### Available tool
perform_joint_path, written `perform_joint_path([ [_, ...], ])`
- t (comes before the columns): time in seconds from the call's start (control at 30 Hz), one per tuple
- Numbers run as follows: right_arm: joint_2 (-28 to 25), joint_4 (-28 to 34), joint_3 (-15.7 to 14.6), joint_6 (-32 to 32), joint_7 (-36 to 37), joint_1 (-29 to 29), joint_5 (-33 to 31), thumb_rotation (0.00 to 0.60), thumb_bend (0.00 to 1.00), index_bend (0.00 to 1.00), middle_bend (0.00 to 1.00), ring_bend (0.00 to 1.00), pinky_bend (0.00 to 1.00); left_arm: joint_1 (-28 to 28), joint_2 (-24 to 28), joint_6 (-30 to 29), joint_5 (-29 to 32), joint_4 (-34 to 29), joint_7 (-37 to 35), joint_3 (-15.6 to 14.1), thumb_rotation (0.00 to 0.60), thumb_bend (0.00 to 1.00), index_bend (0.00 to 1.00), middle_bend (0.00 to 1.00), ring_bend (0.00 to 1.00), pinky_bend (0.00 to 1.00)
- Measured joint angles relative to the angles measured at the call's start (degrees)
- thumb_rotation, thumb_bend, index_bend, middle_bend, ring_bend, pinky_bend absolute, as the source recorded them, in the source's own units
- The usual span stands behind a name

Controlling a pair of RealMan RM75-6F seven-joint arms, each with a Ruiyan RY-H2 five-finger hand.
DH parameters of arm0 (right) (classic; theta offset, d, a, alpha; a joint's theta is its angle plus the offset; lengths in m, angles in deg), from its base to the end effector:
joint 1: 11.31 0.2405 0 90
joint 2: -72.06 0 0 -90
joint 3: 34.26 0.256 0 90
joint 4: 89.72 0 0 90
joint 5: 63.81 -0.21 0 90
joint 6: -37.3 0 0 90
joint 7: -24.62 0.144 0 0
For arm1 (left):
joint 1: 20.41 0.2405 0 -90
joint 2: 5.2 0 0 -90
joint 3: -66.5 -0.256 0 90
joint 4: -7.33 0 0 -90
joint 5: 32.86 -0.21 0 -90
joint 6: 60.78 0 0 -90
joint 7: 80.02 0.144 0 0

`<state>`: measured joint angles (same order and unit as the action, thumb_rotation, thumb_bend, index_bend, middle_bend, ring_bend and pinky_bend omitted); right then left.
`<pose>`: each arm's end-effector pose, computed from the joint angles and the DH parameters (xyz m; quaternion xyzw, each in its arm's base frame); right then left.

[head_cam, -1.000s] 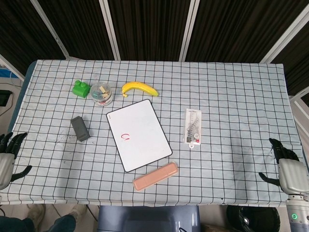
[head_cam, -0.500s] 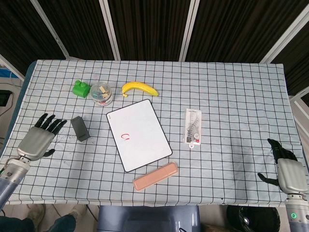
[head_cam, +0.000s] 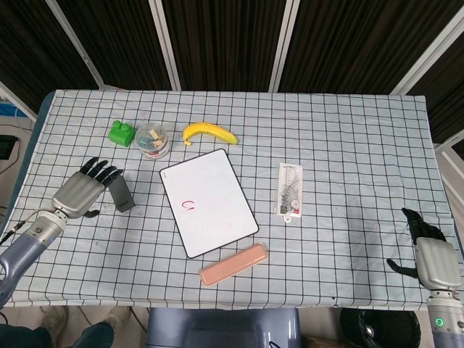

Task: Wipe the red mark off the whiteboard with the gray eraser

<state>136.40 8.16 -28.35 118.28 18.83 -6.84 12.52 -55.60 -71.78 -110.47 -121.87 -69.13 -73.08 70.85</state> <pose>-0.3135 -0.1867 0.1541 0.5506 -0.4369 0.3534 0.6173 -0.2632 0.3469 0.1096 -0.8226 -0.2246 -0.2250 0.4714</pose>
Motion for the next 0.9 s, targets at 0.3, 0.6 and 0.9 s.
perform_joint_path([
  [0.3, 0.2, 0.0, 0.2, -0.2, -0.5, 0.1, -0.7, 0.6, 0.05, 0.09, 0.13, 0.21, 0.21, -3.8, -6.2, 3.4, 0.0, 9.4, -1.3, -1.1, 0.6, 0.07, 0.15, 0.08, 0.0, 0.01],
  [0.6, 0.2, 0.1, 0.4, -0.3, -0.5, 0.1, -1.2, 0.6, 0.05, 0.09, 0.13, 0.21, 0.21, -5.7, -9.6, 4.4, -0.4, 13.0, -2.6, -2.6, 0.6, 0.07, 0.24, 0.11, 0.0, 0.01],
  [0.9, 0.1, 0.1, 0.4, -0.5, -0.3, 0.1, -1.6, 0.6, 0.05, 0.09, 0.13, 0.21, 0.21, -6.2, -12.2, 3.4, -0.5, 16.0, -3.3, -3.2, 0.6, 0.07, 0.26, 0.22, 0.08, 0.07],
])
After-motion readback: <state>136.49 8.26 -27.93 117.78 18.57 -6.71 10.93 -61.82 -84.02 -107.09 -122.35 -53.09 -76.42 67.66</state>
